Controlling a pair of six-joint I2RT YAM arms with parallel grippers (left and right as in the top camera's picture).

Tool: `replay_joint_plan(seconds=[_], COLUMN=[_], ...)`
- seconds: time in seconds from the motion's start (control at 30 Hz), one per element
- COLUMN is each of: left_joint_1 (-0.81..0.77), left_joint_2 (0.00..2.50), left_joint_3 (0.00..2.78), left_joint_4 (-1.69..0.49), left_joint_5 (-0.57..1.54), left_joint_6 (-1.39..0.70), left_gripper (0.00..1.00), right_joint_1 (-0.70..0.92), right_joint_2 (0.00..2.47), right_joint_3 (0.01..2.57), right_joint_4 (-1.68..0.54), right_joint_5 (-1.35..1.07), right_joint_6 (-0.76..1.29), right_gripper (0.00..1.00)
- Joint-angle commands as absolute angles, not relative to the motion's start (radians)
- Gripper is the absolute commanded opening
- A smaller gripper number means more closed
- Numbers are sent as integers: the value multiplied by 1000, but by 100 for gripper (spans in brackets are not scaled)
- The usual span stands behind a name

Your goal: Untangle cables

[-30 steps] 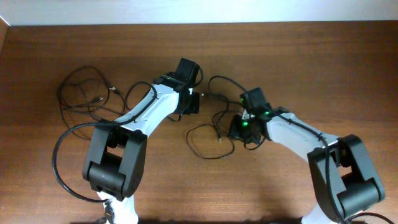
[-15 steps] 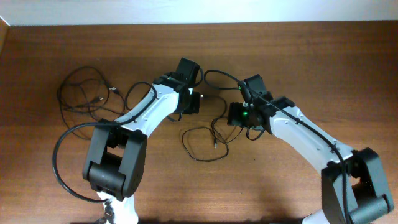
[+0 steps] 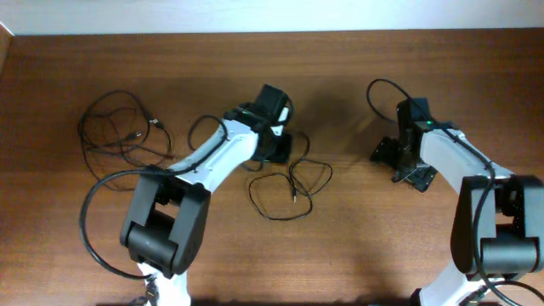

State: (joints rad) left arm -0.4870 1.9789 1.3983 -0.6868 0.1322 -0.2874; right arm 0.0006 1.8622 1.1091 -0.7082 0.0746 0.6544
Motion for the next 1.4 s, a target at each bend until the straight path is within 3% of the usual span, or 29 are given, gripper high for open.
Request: replay_joint_plan(seconds=[0.0, 0.13, 0.43, 0.67, 0.87, 1.0, 1.23, 1.33, 1.37], left_joint_1=[-558, -609, -683, -684, -686, -687, -683, -690, -699], left_joint_2=[1982, 1982, 1987, 2053, 2061, 2070, 2038, 2009, 2011], left_joint_3=[1390, 1390, 1390, 1390, 1390, 1390, 1483, 1510, 1504], left_joint_4=[-667, -663, -657, -638, -648, -719, -739, -776, -787], left_joint_5=[137, 44, -81, -185, -123, -116, -184, -175, -173], left_joint_6=[-302, -352, -374, -374, -401, -400, -413, -579, -650], left_gripper=[41, 43, 39, 42, 31, 30, 48, 49, 58], right_joint_1=[-75, -145, -145, -145, -145, -145, -145, -145, -145], right_joint_2=[1921, 1927, 1927, 1927, 1927, 1927, 1927, 1927, 1927], right_joint_3=[1096, 1096, 1096, 1096, 1096, 1096, 1096, 1096, 1096], right_joint_4=[-715, -718, -691, -691, -691, -691, -691, -691, -691], right_joint_5=[155, 140, 120, 120, 120, 120, 120, 120, 120], right_joint_6=[659, 659, 662, 662, 662, 662, 662, 662, 662], right_gripper=[98, 98, 98, 98, 98, 98, 98, 98, 98])
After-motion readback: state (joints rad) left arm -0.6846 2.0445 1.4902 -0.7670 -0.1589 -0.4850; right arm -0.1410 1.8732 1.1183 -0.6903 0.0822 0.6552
